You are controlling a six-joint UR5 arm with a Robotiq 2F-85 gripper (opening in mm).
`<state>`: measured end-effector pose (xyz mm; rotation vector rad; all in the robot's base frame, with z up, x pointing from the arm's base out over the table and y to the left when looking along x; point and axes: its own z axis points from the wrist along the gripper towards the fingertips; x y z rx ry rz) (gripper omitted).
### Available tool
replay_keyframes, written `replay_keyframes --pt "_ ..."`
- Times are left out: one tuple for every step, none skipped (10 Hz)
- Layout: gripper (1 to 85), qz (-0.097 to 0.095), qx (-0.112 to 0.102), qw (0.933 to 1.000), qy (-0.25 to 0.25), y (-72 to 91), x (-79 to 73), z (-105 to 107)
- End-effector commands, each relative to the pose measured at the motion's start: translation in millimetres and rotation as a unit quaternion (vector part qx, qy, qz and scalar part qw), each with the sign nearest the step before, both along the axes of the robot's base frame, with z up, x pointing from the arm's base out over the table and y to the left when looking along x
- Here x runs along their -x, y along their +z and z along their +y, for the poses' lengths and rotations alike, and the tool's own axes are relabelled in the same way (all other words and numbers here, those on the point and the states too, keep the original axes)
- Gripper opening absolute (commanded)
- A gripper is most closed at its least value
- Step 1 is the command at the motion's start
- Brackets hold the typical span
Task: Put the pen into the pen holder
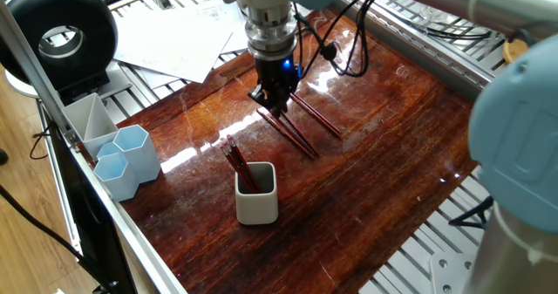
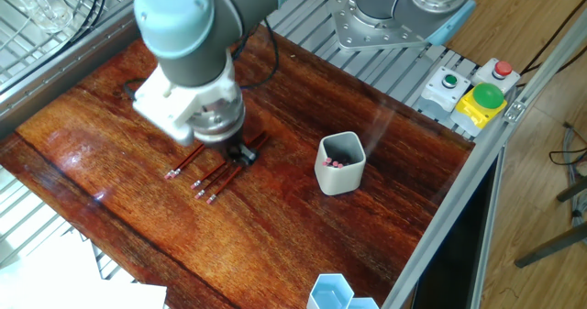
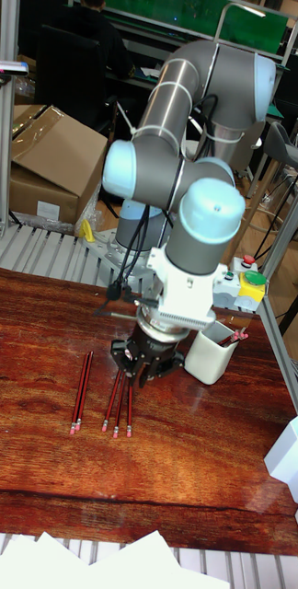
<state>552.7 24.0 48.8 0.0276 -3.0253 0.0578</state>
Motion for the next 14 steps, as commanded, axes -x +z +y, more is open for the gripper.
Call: replay_keyframes --pt "23.0 0.008 0.001 1.0000 -0.002 -11.9 -2.7 -0.3" --pt "23.0 0.015 -0.002 0.9999 -0.001 -15.3 0.8 1.7" --pt "23.0 0.031 -0.015 0.9994 -0.007 -16.3 8.2 9.6" --pt "22.7 0.038 -0.019 0.9991 -0.007 -15.7 12.2 11.5" --pt "21.3 0.039 -0.022 0.9990 -0.007 -17.4 12.8 13.7" --pt "21.0 0.036 -0.024 0.9991 -0.002 -22.3 13.5 14.0" --pt "21.0 0.033 -0.018 0.9993 0.000 -23.1 12.4 11.0" --pt "21.0 0.033 -0.020 0.9992 0.000 -21.2 12.4 12.0" --pt "20.3 0.039 -0.020 0.9990 0.005 -20.1 15.2 11.6" --pt "19.3 0.063 -0.025 0.9977 0.003 -17.4 27.7 13.9" --pt "16.0 0.078 -0.027 0.9966 -0.004 -15.3 35.3 15.5" --pt "17.3 0.081 -0.033 0.9961 -0.010 -14.8 36.8 19.3" --pt "20.0 0.086 -0.028 0.9957 -0.019 -14.1 39.5 17.8" --pt "21.3 0.086 -0.014 0.9960 -0.017 -14.2 39.5 10.5"
